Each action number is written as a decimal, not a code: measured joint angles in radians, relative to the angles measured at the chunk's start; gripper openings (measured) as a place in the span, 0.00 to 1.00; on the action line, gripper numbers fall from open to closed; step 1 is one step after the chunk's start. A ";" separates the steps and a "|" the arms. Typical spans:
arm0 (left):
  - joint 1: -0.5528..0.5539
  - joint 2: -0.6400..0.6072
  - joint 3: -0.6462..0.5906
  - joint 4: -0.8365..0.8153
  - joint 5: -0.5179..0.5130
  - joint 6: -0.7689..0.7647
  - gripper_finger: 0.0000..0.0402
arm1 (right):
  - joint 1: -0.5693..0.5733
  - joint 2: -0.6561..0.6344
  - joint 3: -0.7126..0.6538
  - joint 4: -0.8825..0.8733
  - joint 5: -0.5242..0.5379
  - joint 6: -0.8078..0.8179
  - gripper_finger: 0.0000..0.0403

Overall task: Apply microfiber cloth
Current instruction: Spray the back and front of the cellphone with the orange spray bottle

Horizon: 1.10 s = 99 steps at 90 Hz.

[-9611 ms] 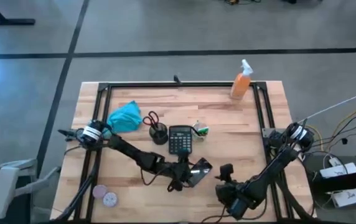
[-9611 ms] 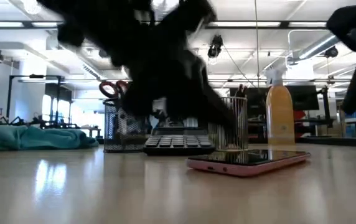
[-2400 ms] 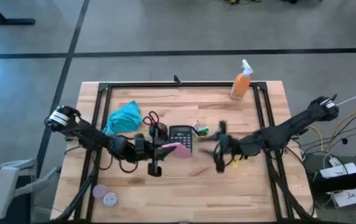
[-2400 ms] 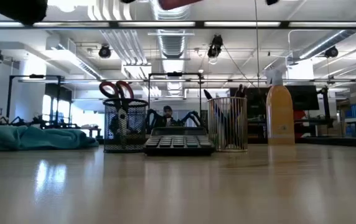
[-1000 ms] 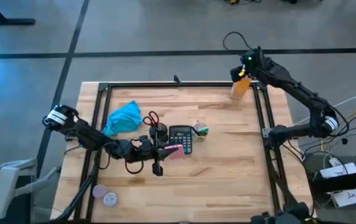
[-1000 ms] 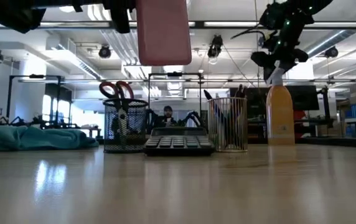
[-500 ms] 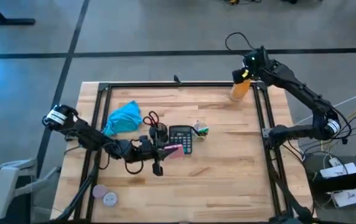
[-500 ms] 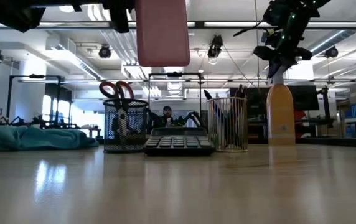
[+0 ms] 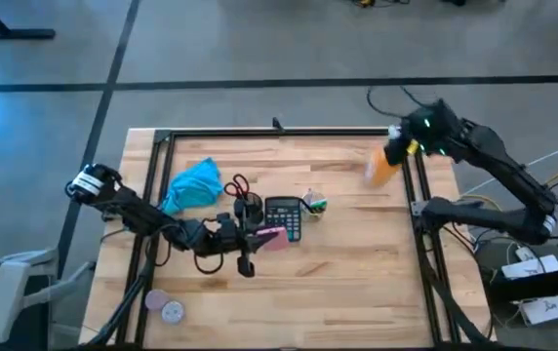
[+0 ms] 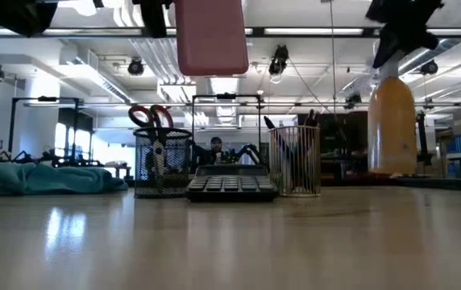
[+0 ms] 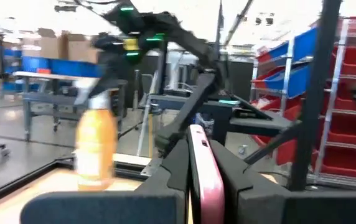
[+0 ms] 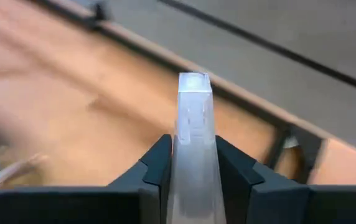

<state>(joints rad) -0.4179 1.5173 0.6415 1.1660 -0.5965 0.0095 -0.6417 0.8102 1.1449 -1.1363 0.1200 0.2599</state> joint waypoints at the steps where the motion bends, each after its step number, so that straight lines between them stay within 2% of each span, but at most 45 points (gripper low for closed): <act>1: 0.000 0.000 0.000 0.000 -0.007 0.000 0.04 | 0.021 -0.009 -0.002 -0.007 0.000 0.012 0.17; 13: 0.000 0.000 0.000 -0.006 -0.049 -0.009 0.04 | 0.289 -0.100 -0.064 -0.018 0.011 0.171 0.17; 23: 0.003 0.001 0.006 -0.018 -0.071 -0.065 0.04 | 0.536 -0.111 -0.130 0.024 0.084 0.303 0.17; 35: 0.002 0.047 0.039 -0.040 -0.168 -0.089 0.03 | 0.820 -0.057 -0.171 0.101 0.228 0.383 0.17; 47: 0.003 0.125 0.095 -0.041 -0.198 -0.092 0.03 | 1.037 0.040 -0.152 0.174 0.348 0.438 0.17; 56: 0.002 0.192 0.151 -0.040 -0.207 -0.095 0.03 | 1.136 0.124 -0.121 0.178 0.400 0.466 0.17; 70: 0.002 0.280 0.237 -0.042 -0.215 -0.083 0.03 | 1.243 0.277 -0.049 0.180 0.422 0.525 0.17; 81: -0.017 0.303 0.279 -0.079 -0.316 -0.070 0.03 | 1.325 0.425 0.046 0.162 0.453 0.600 0.17; 89: -0.033 0.304 0.291 -0.083 -0.364 -0.070 0.03 | 1.365 0.531 0.142 0.095 0.466 0.711 0.17; 99: -0.042 0.304 0.297 -0.082 -0.370 -0.071 0.03 | 1.397 0.650 0.271 -0.056 0.496 0.910 0.17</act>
<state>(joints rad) -0.4602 1.8211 0.9383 1.0835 -0.9669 -0.0616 0.7557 1.4602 1.4158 -1.1927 0.6160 1.1696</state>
